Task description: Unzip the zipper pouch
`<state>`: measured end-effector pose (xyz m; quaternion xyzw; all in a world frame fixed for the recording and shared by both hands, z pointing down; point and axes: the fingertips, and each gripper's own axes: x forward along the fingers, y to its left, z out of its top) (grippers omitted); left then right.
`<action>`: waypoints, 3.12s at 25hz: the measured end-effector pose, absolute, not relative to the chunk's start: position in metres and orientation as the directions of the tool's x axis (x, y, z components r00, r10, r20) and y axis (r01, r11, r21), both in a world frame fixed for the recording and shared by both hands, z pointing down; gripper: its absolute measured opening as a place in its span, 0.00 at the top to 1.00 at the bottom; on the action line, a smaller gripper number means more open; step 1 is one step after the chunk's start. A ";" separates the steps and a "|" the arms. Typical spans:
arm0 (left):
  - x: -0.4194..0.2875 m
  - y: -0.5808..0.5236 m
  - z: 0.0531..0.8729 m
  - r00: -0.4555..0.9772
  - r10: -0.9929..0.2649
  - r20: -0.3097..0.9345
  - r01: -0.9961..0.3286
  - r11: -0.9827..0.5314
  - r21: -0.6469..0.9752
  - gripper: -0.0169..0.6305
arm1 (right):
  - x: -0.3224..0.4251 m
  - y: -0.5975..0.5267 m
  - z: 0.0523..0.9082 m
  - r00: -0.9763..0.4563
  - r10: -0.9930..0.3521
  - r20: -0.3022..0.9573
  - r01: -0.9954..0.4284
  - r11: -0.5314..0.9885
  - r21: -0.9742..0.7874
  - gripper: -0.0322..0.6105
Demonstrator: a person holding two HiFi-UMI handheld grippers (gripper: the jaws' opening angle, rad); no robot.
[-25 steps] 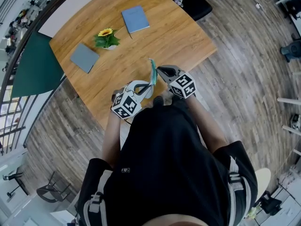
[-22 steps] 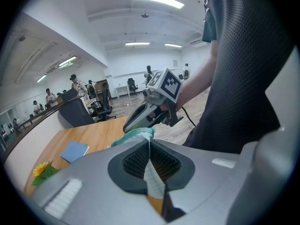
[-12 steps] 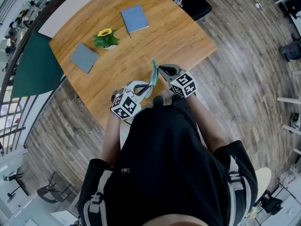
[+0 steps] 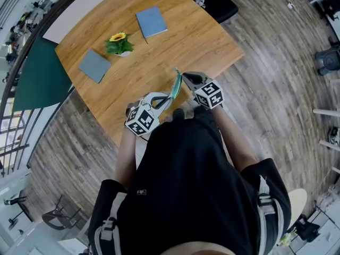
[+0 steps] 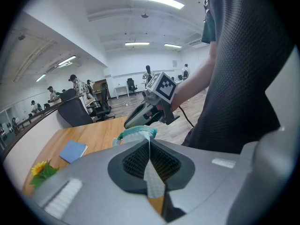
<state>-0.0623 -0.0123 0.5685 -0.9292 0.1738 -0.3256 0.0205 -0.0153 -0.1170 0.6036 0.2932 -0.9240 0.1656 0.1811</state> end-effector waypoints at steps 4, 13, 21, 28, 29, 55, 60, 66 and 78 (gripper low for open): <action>-0.063 -0.010 0.568 0.728 -0.337 0.597 -0.311 -0.938 -0.151 0.96 | -0.013 -0.116 0.605 -0.761 -0.488 0.427 -0.606 0.771 -0.197 0.93; -0.060 -0.008 0.567 0.733 -0.326 0.597 -0.300 -0.943 -0.147 0.96 | -0.007 -0.118 0.608 -0.744 -0.498 0.446 -0.623 0.758 -0.194 0.93; -0.060 -0.008 0.568 0.737 -0.321 0.594 -0.297 -0.944 -0.142 0.96 | 0.007 -0.125 0.613 -0.723 -0.529 0.444 -0.653 0.734 -0.187 0.93; -0.059 -0.008 0.565 0.737 -0.319 0.595 -0.285 -0.946 -0.154 0.96 | 0.007 -0.128 0.613 -0.720 -0.527 0.452 -0.652 0.736 -0.179 0.93; -0.058 -0.008 0.564 0.739 -0.318 0.595 -0.283 -0.947 -0.155 0.96 | 0.007 -0.128 0.613 -0.719 -0.528 0.451 -0.653 0.736 -0.179 0.93; -0.057 -0.011 0.549 0.746 -0.327 0.579 -0.274 -0.945 -0.181 0.96 | 0.022 -0.142 0.602 -0.697 -0.569 0.436 -0.683 0.712 -0.163 0.93; -0.056 -0.011 0.547 0.751 -0.329 0.572 -0.280 -0.944 -0.175 0.96 | 0.023 -0.142 0.599 -0.703 -0.568 0.428 -0.680 0.713 -0.171 0.92; -0.057 -0.015 0.544 0.751 -0.355 0.557 -0.317 -0.934 -0.166 0.96 | 0.028 -0.146 0.593 -0.713 -0.571 0.407 -0.673 0.719 -0.172 0.89; -0.059 -0.037 0.558 0.713 -0.396 0.579 -0.395 -0.909 -0.135 0.96 | 0.041 -0.159 0.596 -0.733 -0.532 0.425 -0.644 0.744 -0.179 0.95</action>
